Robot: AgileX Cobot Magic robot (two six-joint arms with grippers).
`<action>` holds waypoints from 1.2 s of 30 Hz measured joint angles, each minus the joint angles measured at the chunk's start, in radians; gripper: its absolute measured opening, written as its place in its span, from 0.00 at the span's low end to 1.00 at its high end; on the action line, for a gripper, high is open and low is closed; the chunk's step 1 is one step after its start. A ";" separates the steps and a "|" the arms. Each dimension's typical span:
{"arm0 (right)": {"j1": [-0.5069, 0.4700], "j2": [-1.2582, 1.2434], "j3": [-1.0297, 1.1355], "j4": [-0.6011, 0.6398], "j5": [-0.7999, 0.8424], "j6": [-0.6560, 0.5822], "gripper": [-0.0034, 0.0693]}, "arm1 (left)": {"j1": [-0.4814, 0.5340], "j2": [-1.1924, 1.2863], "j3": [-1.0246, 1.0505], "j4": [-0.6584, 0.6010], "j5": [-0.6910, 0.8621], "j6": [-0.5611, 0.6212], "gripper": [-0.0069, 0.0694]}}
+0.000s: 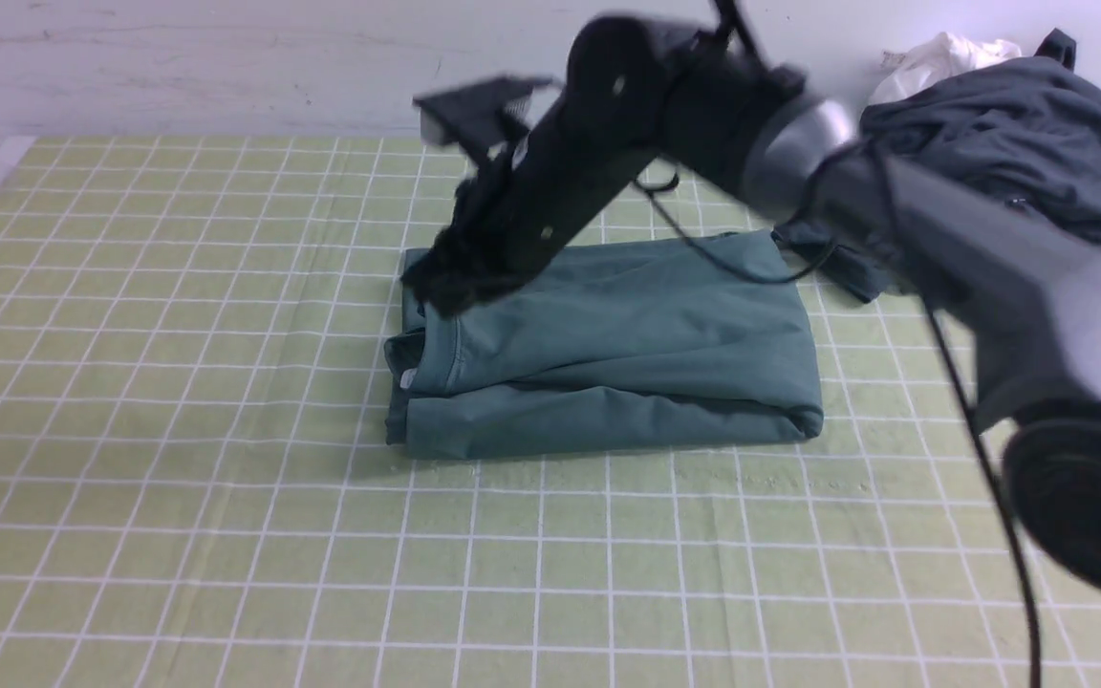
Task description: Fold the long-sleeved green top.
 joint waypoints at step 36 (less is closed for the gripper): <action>-0.362 -1.462 1.671 0.434 -1.158 -0.754 0.03 | 0.000 -0.215 0.298 -0.018 -0.253 0.040 0.09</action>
